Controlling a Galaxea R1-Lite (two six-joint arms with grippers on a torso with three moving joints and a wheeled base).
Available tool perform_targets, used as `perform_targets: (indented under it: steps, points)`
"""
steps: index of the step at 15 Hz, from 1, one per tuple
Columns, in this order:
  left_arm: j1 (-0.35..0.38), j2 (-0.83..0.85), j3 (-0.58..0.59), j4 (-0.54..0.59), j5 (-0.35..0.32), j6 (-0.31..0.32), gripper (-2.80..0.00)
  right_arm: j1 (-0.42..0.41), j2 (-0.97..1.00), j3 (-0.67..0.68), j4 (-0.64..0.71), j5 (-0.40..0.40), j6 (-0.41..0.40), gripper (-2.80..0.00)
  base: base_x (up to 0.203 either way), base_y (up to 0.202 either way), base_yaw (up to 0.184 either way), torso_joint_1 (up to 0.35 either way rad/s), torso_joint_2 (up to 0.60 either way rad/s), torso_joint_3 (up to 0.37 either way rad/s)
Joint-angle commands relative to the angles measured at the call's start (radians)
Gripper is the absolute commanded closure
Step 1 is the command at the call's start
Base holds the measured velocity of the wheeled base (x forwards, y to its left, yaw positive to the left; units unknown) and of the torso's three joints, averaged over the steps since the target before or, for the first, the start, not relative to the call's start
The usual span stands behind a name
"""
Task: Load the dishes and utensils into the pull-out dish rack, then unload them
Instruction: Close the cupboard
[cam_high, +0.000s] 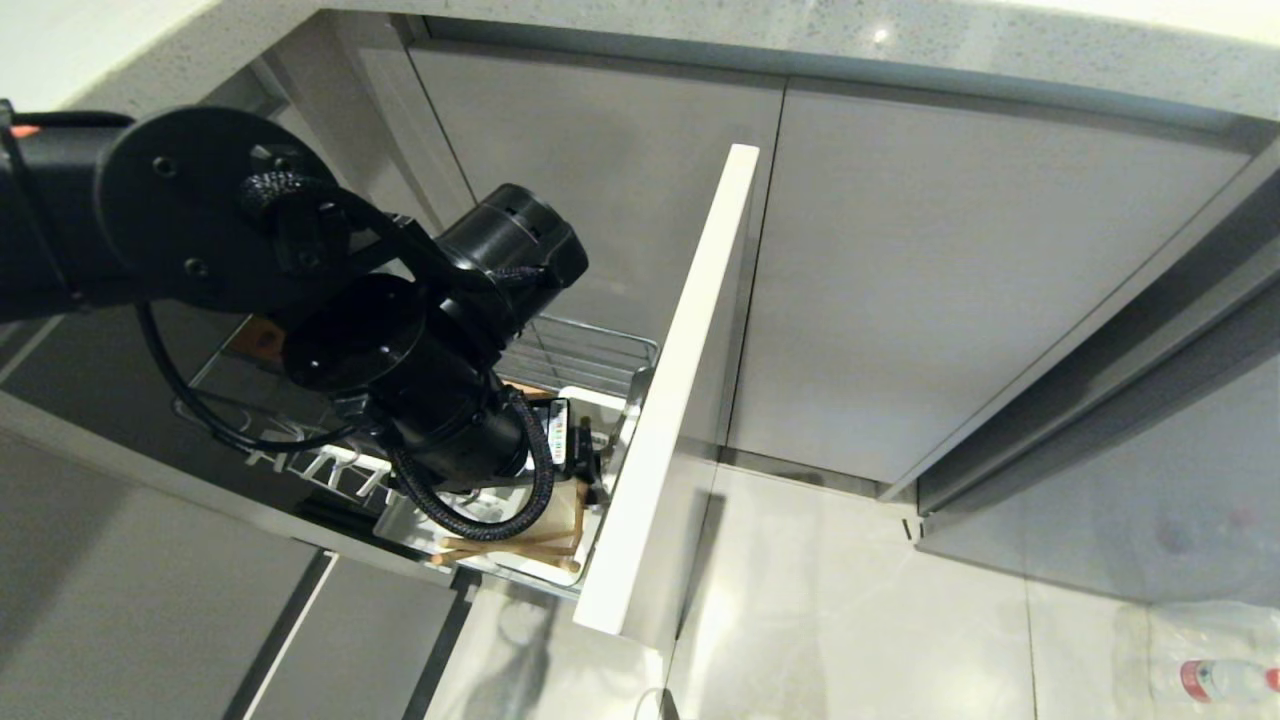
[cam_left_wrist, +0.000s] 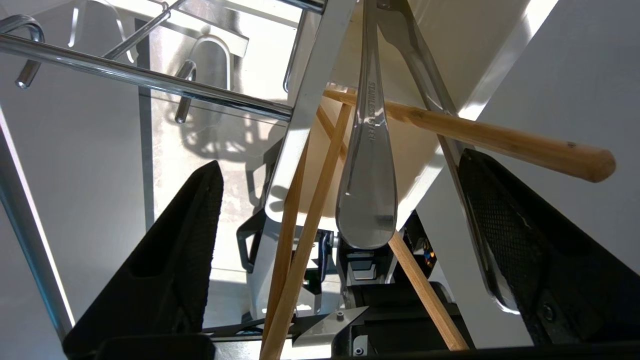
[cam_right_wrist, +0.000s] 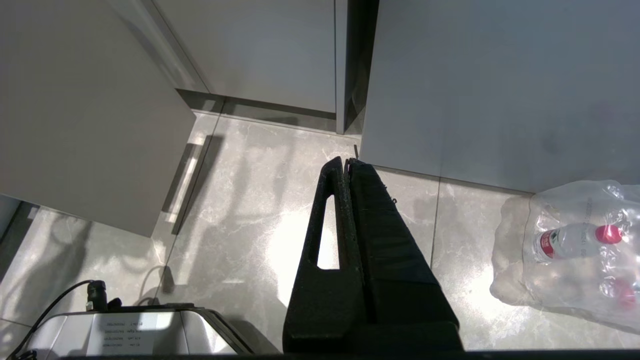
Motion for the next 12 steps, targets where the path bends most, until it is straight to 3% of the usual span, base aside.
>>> perform_targets:
  steps: [1, 11, 12]
  points:
    - [0.000, 0.005, 0.000, 0.006, 0.002, -0.004, -2.80, 0.000, 0.000, 0.002, 0.000, 0.000, 0.001, 0.00, 0.000, 0.000, 0.000, 0.000, 0.00, 0.000]
    - [-0.002, 0.010, 0.000, 0.004, 0.002, -0.007, -2.80, 0.000, 0.000, 0.002, 0.000, 0.000, 0.001, 0.00, 0.000, 0.000, 0.000, 0.000, 0.00, 0.000]
    - [-0.002, 0.010, 0.000, 0.004, 0.002, -0.006, -2.58, 0.000, 0.000, 0.002, 0.000, 0.000, 0.001, 0.00, 0.000, 0.000, 0.000, 0.000, 0.00, 0.000]
